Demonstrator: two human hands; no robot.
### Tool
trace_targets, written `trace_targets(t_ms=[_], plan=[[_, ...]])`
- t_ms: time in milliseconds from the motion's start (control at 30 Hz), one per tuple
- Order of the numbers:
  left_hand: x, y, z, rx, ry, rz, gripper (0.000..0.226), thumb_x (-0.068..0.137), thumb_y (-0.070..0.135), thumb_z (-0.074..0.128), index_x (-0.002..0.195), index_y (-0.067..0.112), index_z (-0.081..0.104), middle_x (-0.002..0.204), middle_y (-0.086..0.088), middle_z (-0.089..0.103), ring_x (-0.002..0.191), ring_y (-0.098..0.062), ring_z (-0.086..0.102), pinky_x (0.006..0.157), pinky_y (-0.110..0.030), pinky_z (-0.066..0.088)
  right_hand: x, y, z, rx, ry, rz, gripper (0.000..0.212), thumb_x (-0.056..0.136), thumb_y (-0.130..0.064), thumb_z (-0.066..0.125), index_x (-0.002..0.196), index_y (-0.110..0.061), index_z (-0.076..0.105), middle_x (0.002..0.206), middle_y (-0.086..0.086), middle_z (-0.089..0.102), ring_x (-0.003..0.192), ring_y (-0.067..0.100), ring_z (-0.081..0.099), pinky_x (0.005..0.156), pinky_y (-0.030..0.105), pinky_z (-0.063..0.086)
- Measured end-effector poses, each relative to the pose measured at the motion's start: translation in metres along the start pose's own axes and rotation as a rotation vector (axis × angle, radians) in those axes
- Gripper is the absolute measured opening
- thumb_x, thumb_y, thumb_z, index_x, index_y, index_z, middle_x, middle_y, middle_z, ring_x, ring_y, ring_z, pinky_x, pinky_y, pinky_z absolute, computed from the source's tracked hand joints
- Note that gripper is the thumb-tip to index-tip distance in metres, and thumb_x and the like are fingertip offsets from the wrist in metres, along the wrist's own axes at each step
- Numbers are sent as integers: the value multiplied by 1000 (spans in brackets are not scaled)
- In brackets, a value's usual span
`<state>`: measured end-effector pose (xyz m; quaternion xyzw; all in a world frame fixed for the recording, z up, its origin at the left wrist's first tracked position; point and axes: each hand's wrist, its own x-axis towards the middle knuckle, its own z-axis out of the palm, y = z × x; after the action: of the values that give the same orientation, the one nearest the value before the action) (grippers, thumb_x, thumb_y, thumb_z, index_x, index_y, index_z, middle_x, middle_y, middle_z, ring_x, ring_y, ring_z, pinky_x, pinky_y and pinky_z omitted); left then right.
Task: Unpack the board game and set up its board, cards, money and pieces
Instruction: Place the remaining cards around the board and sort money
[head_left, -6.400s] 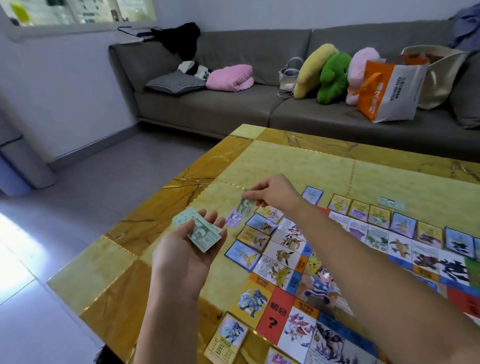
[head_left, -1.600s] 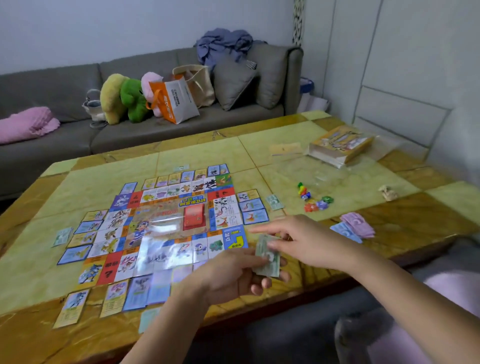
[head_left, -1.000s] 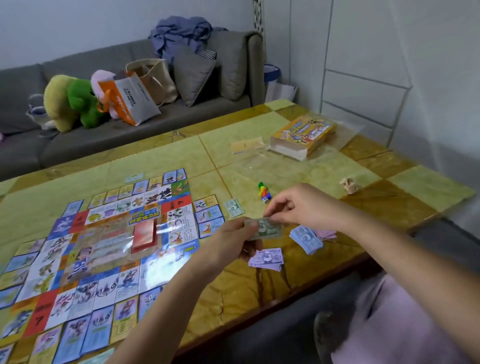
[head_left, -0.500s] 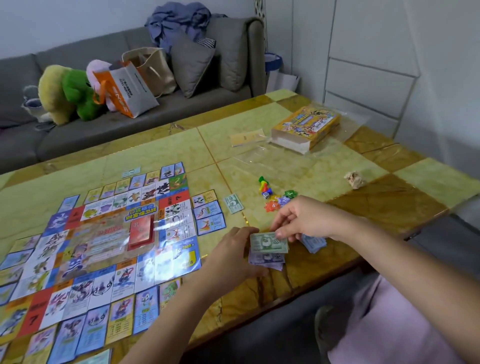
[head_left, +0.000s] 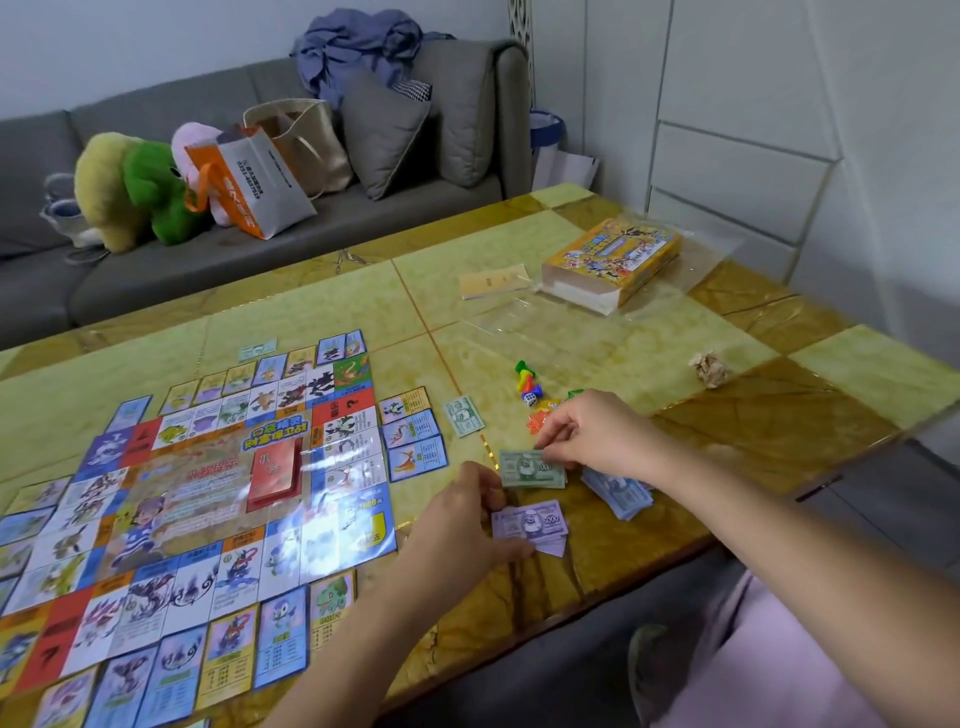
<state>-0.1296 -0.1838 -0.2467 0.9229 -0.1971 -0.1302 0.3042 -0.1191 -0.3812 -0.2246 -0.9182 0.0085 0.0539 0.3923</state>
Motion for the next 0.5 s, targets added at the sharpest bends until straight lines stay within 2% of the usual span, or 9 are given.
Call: trace_targets(t_ms=[67, 133, 267, 400, 500], plan=[[-3, -1, 2, 40, 10, 35, 40, 73, 37, 79, 98, 33, 49, 94, 17, 54, 80, 4, 50, 62, -12, 41, 1, -1, 6, -88, 17, -51, 7, 81, -13, 73, 88, -13, 76, 72, -9, 66, 59, -9, 54, 55, 0, 39], [-5, 0, 3, 73, 4, 71, 33, 76, 38, 76, 100, 35, 54, 97, 17, 52, 80, 4, 48, 62, -9, 39, 1, -1, 9, -149, 38, -90, 6, 81, -13, 72, 86, -12, 76, 78, -2, 70, 60, -8, 53, 57, -1, 37], [-7, 3, 4, 107, -53, 134, 35, 82, 35, 70, 115, 35, 58, 102, 12, 47, 85, 0, 49, 64, -5, 38, 0, -1, 8, -224, 71, -134, 11, 82, -20, 73, 92, -16, 73, 84, -13, 54, 66, -6, 48, 57, 5, 35], [-8, 4, 3, 118, -76, 167, 34, 83, 32, 67, 116, 34, 58, 103, 7, 48, 90, -9, 53, 73, -18, 46, -17, 2, -7, -260, 121, -161, 11, 86, -22, 69, 96, -18, 71, 87, -17, 53, 67, -9, 48, 61, 3, 36], [-7, 5, 7, 152, -49, 175, 35, 81, 33, 67, 115, 33, 58, 101, 5, 50, 89, -14, 55, 74, -25, 48, -39, 8, -15, -377, 101, -144, 16, 89, -23, 64, 103, -20, 70, 91, -18, 54, 68, -6, 48, 61, 5, 35]])
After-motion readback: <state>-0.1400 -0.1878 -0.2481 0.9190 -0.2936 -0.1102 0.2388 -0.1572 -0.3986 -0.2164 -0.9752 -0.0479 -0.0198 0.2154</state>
